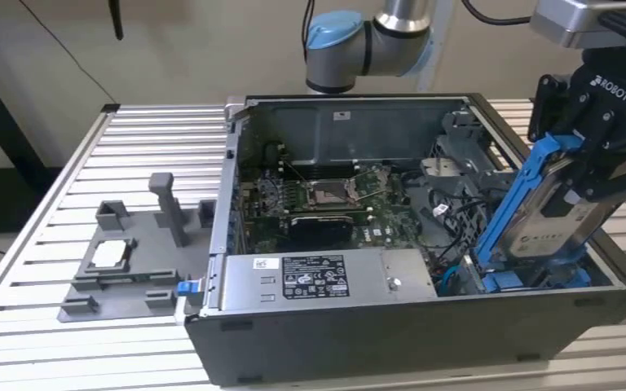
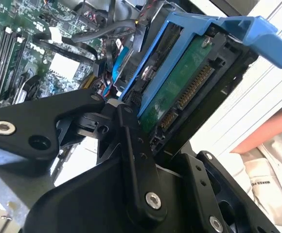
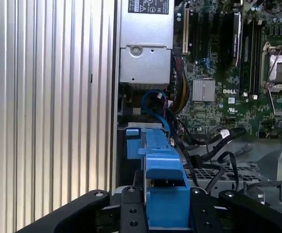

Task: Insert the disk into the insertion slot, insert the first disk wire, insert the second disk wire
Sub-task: 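Insert the disk into the insertion slot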

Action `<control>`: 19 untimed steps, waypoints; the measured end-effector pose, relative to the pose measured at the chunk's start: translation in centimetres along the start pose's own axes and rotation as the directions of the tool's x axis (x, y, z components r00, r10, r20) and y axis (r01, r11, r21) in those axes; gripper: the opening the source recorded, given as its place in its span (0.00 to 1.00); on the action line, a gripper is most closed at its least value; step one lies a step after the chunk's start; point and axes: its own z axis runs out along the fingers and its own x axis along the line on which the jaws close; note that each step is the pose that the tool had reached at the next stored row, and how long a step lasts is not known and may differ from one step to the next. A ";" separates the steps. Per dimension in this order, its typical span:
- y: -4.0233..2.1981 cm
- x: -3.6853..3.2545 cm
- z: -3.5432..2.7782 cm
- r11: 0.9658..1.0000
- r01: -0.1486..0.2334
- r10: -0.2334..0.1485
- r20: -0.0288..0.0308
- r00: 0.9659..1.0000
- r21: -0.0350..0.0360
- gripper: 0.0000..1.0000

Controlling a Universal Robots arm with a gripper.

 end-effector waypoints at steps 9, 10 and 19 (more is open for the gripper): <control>-0.21 0.01 1.36 1.000 0.001 -0.001 0.008 1.000 0.000 0.32; -0.31 0.01 1.45 1.000 0.001 -0.001 0.011 1.000 0.001 0.32; -0.37 0.00 2.54 1.000 0.001 -0.001 0.013 1.000 0.001 0.34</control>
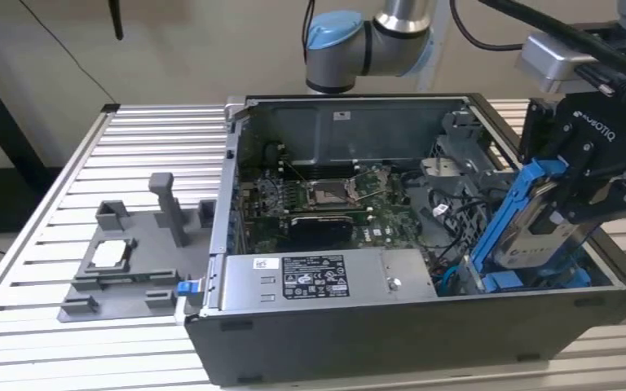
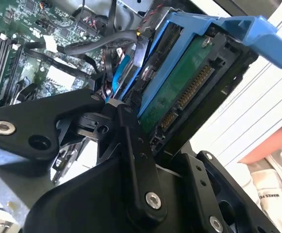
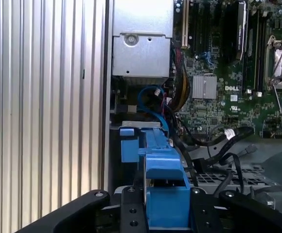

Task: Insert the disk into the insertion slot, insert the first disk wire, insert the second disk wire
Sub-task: 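Insert the disk into the insertion slot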

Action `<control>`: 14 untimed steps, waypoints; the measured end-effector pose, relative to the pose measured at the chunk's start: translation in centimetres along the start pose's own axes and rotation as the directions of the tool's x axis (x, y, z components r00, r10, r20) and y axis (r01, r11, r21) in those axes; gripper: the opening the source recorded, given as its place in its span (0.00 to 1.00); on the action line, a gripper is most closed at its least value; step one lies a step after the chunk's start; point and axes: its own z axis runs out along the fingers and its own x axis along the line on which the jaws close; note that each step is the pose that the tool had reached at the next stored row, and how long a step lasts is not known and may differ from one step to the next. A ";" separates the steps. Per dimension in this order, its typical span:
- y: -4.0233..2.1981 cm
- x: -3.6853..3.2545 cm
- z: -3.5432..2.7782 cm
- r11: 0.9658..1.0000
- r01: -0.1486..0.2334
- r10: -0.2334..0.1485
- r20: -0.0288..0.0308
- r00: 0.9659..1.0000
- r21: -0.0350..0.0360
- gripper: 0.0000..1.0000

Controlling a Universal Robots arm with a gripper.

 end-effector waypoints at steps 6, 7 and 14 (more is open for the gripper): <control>0.11 -0.20 -1.36 1.000 0.000 0.000 0.001 1.000 0.003 0.40; 0.11 -0.29 -1.35 1.000 0.000 0.000 0.001 1.000 0.006 0.40; 0.60 -0.81 -1.08 0.999 -0.003 0.003 0.002 1.000 0.035 0.31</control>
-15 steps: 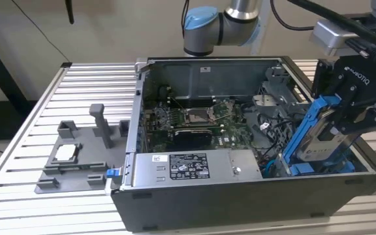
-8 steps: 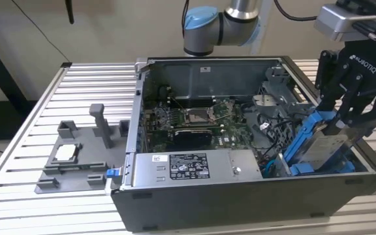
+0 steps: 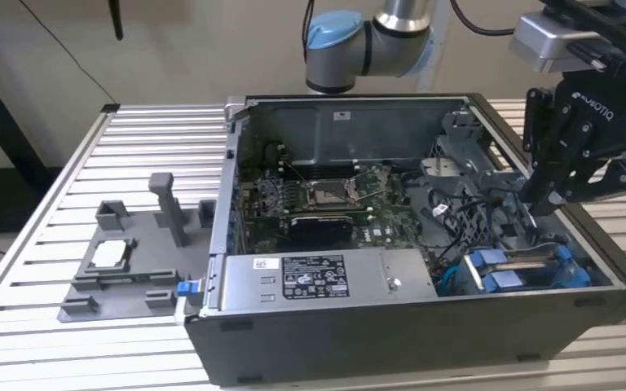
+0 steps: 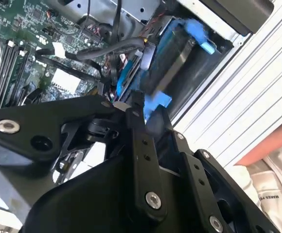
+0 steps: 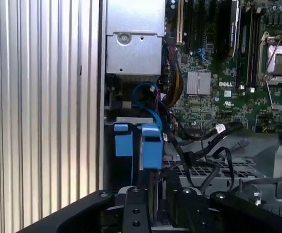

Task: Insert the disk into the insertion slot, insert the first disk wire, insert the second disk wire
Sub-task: 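Insert the disk into the insertion slot, then insert the first disk wire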

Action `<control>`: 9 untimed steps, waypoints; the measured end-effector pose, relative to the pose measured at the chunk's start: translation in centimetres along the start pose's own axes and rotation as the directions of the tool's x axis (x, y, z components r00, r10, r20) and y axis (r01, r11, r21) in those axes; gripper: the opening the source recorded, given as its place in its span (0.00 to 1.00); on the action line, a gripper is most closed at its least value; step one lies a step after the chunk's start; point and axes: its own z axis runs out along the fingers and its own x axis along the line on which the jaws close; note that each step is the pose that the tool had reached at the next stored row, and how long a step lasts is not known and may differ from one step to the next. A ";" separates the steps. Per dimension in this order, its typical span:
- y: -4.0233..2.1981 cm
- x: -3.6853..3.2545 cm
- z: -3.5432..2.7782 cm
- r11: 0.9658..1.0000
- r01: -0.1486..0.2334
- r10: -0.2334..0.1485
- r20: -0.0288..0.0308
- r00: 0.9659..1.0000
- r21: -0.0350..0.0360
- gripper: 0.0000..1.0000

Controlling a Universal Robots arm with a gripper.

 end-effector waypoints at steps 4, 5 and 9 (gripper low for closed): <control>0.13 -0.05 -0.10 1.000 -0.001 0.000 0.010 1.000 0.012 0.25; 0.14 -0.10 -0.10 1.000 0.000 0.000 0.013 1.000 0.030 0.25; 0.24 -0.26 -0.07 0.995 0.003 -0.004 0.013 1.000 0.102 0.25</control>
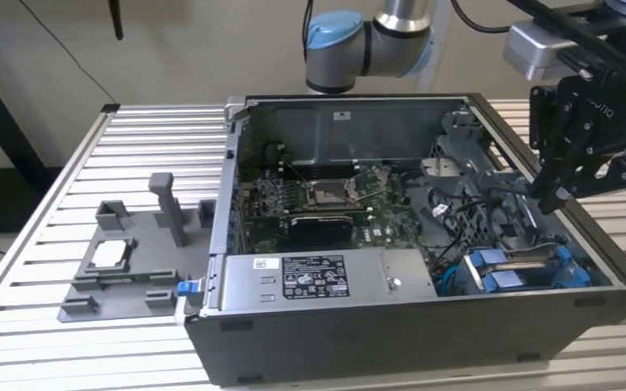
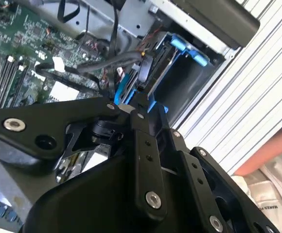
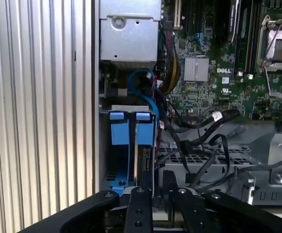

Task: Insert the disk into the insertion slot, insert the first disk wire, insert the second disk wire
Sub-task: 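Insert the first disk wire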

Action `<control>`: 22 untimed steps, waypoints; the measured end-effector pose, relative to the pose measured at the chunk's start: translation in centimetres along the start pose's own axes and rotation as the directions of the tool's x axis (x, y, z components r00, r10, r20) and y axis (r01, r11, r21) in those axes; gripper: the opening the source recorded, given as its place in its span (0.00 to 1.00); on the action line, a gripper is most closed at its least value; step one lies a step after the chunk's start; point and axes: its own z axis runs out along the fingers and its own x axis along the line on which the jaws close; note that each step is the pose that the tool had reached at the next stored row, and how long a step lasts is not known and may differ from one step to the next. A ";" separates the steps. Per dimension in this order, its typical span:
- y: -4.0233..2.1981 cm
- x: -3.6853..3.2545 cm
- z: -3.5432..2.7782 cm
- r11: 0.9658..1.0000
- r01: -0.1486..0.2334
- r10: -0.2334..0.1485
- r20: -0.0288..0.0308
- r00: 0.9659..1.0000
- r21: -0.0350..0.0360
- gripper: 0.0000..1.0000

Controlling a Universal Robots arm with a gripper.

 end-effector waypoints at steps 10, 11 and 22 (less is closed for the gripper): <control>0.09 -1.19 0.71 0.994 0.048 -0.048 -0.002 0.999 0.096 0.25; 0.10 -1.33 0.84 0.993 0.057 -0.057 -0.003 0.998 0.099 0.25; 0.20 -1.50 1.73 0.985 0.124 -0.121 -0.031 0.992 0.119 0.25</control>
